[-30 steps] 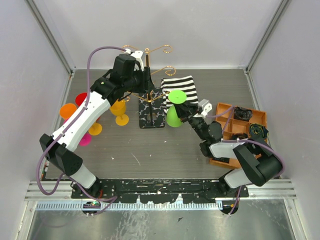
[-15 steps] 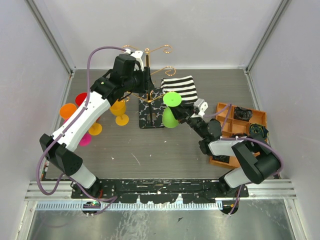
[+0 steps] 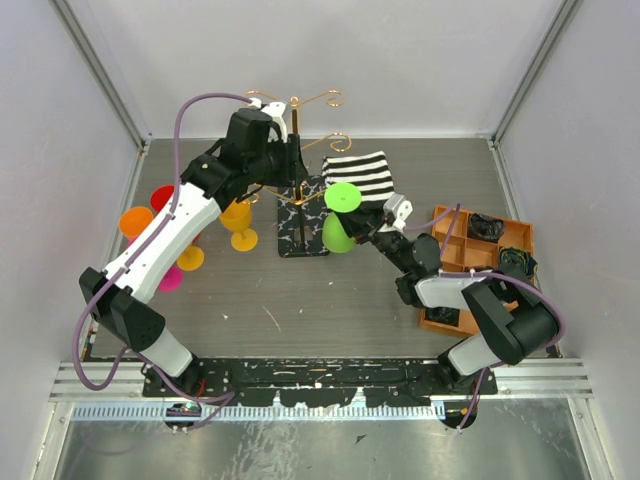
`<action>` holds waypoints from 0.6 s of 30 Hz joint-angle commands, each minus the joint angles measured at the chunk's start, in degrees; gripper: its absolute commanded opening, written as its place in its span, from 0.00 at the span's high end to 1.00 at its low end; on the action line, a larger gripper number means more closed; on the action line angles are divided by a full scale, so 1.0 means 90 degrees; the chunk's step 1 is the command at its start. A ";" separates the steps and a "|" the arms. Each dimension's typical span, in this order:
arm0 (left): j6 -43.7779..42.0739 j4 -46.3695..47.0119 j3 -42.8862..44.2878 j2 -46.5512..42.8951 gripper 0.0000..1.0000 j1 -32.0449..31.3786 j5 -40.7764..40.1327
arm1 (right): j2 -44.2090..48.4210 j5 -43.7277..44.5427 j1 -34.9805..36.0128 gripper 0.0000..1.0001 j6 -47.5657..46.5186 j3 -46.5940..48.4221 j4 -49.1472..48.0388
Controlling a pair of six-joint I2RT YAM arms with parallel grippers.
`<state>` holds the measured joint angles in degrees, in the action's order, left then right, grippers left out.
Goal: Place the wine glass upside down on the wine glass rack
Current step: Adjust the wine rack at the center of the board.
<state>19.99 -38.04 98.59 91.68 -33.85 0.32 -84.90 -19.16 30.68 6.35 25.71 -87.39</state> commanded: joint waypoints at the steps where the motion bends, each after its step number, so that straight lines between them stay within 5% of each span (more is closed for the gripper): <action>1: -0.0021 -0.0076 0.0152 -0.0026 0.46 0.0030 -0.0069 | 0.0200 0.0350 0.0029 0.70 -0.0335 0.0020 -0.0230; 18: -0.0055 0.0087 0.0036 -0.0179 0.41 0.0030 0.0021 | 0.0992 0.0671 0.0029 0.48 -0.0610 -0.0366 0.0479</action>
<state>19.94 -38.04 98.59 91.68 -33.85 0.16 -79.02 -15.42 30.68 2.59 23.38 -83.11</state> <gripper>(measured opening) 0.575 0.489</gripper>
